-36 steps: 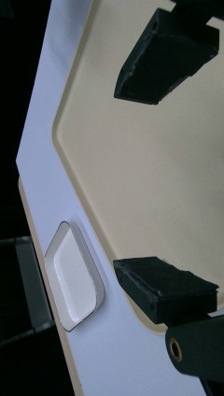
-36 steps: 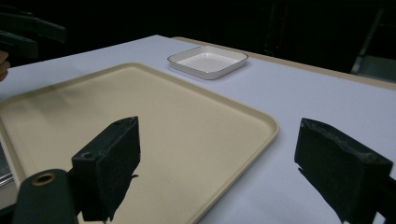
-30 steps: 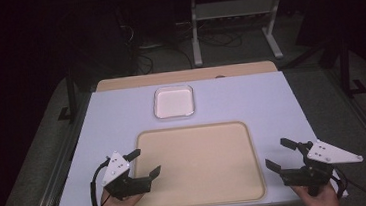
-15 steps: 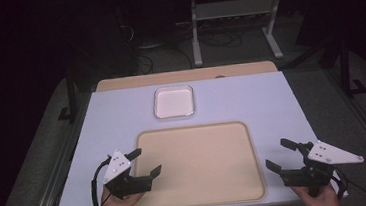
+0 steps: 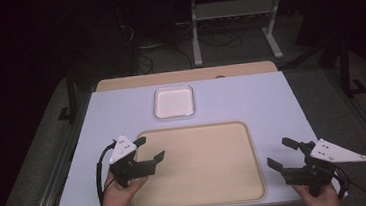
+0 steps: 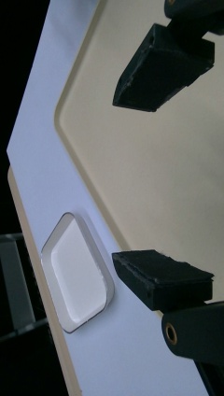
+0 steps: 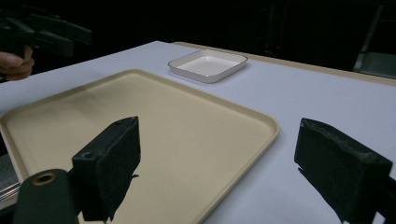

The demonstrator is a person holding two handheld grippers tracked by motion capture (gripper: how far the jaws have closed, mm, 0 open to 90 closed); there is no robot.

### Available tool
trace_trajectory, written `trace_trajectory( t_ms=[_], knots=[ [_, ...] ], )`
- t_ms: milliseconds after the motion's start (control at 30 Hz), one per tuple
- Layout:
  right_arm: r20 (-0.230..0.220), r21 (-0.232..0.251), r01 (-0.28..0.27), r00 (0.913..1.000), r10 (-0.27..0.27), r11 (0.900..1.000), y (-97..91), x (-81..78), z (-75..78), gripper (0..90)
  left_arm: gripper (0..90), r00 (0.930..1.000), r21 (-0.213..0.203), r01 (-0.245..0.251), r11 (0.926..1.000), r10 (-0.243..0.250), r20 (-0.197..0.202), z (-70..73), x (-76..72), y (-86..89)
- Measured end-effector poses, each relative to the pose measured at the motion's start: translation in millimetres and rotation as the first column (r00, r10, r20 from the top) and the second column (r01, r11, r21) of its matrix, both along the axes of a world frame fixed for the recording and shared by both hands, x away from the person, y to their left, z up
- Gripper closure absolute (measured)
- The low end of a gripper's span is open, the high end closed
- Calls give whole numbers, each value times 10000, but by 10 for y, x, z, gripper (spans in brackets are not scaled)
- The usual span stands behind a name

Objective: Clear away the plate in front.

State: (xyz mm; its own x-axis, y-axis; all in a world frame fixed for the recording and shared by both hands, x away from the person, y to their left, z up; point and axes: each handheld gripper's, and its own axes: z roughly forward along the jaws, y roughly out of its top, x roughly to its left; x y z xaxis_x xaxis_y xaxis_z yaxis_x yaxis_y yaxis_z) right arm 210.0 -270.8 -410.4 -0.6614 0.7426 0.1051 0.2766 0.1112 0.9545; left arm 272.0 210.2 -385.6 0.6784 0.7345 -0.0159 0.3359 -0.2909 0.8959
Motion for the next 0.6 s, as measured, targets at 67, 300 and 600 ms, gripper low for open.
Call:
trace_trajectory(
  t_ms=[67, 300, 600],
  knots=[
    [-11, -9, -10, 10000, 10, 10000, 4, 6, -1, 134, 202, 10000, 27, -73, 10000, 73, -26, 34, 71, -16],
    [-34, -66, 6, 10000, -6, 10000, 4, -2, 2, 134, 234, 9998, 187, -127, 9997, 130, -155, 110, 311, -104],
    [-38, -65, 107, 9999, -107, 9999, -16, -18, 6, 134, 273, 9981, 474, -252, 9986, 278, -555, 120, 588, -196]
  ],
)
